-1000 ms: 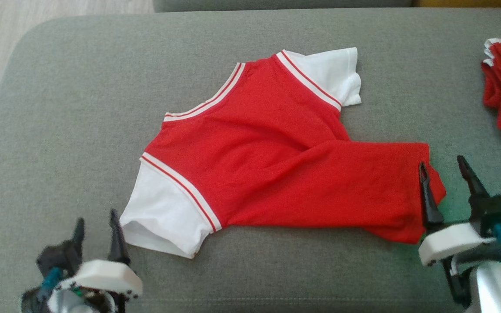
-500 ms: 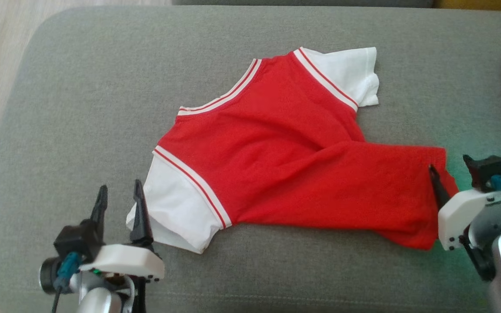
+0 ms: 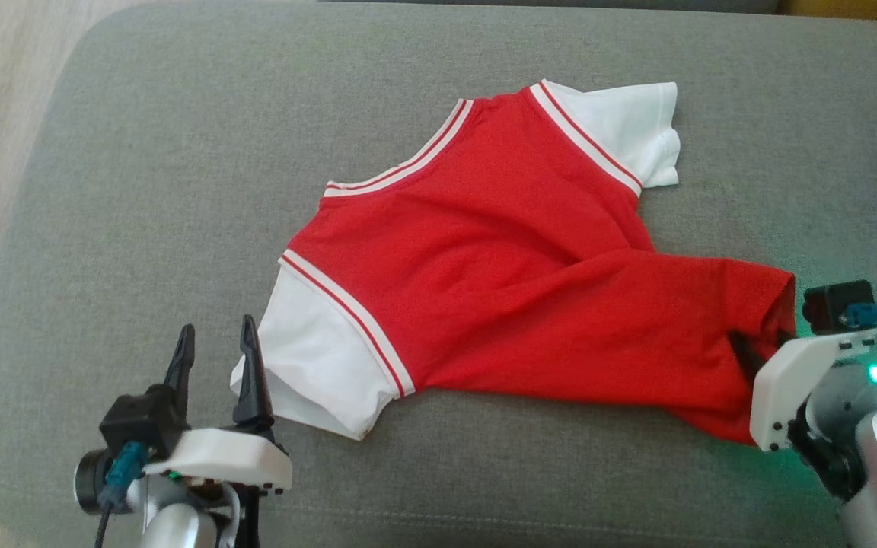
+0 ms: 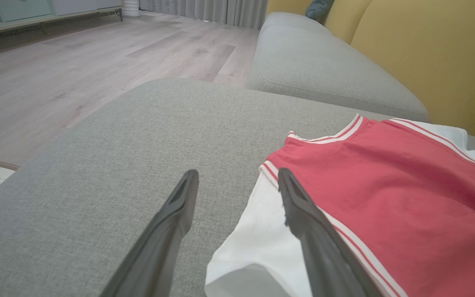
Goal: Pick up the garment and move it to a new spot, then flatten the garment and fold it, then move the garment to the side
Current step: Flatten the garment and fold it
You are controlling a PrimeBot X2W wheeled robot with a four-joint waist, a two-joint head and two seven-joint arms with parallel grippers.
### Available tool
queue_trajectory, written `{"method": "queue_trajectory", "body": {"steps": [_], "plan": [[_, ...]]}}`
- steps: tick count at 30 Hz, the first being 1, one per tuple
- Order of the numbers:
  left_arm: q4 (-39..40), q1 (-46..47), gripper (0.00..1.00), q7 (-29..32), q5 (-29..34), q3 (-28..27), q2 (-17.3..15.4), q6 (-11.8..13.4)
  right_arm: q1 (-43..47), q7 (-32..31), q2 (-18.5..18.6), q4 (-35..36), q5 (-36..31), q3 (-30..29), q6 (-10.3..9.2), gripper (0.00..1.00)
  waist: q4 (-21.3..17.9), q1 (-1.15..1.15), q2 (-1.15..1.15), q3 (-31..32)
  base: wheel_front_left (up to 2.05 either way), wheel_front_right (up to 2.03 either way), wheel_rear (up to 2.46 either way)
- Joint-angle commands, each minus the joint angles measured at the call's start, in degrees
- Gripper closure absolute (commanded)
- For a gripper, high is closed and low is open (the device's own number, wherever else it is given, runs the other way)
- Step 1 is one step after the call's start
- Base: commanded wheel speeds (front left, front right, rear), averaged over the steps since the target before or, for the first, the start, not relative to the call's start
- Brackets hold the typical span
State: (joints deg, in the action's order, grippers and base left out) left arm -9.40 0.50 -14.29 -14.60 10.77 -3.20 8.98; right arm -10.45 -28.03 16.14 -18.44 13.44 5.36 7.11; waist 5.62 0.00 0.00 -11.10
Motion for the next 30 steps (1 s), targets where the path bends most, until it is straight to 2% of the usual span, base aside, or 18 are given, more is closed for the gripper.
{"method": "queue_trajectory", "body": {"steps": [1,9,17,22,23,25,30], "plan": [[1.6,2.0,0.0,-0.7,0.7,-1.3,0.1,-0.4,-2.0,0.1,1.1,0.7,0.4,1.7,0.37,1.0,0.2,0.0,0.0,0.0,0.0,0.0,0.0],[2.0,2.5,0.0,-0.7,1.2,-1.3,0.2,-0.5,-12.0,6.9,2.0,-1.3,-3.2,2.5,0.37,1.0,0.9,0.0,0.0,-0.9,0.0,0.0,0.0],[2.1,4.0,0.0,-0.7,1.1,0.0,0.3,-0.7,-23.5,9.5,3.4,-9.6,-5.5,3.2,0.37,1.0,3.3,0.0,0.0,-2.7,0.0,0.0,0.0],[2.3,4.8,0.0,-0.7,0.8,0.9,0.3,-0.7,-30.6,14.0,4.0,-17.4,-8.0,2.6,0.37,1.0,5.1,0.0,0.0,-4.2,0.0,0.0,0.0],[2.4,5.0,0.0,-0.7,0.7,1.0,0.3,-0.7,-31.9,15.3,3.8,-19.0,-8.6,2.3,0.37,0.81,5.3,0.0,0.0,-4.4,0.0,0.0,0.0],[2.4,5.3,0.0,-0.7,0.5,1.3,0.3,-0.6,-33.8,17.5,3.2,-22.3,-9.6,2.0,0.37,0.0,5.6,0.0,0.0,-4.7,0.0,0.0,0.0],[2.7,5.7,0.0,-0.7,0.5,1.9,0.3,-0.1,-36.5,23.7,1.1,-27.7,-11.5,0.4,0.37,0.0,4.9,0.0,0.0,-4.5,0.0,0.0,0.0]]}}
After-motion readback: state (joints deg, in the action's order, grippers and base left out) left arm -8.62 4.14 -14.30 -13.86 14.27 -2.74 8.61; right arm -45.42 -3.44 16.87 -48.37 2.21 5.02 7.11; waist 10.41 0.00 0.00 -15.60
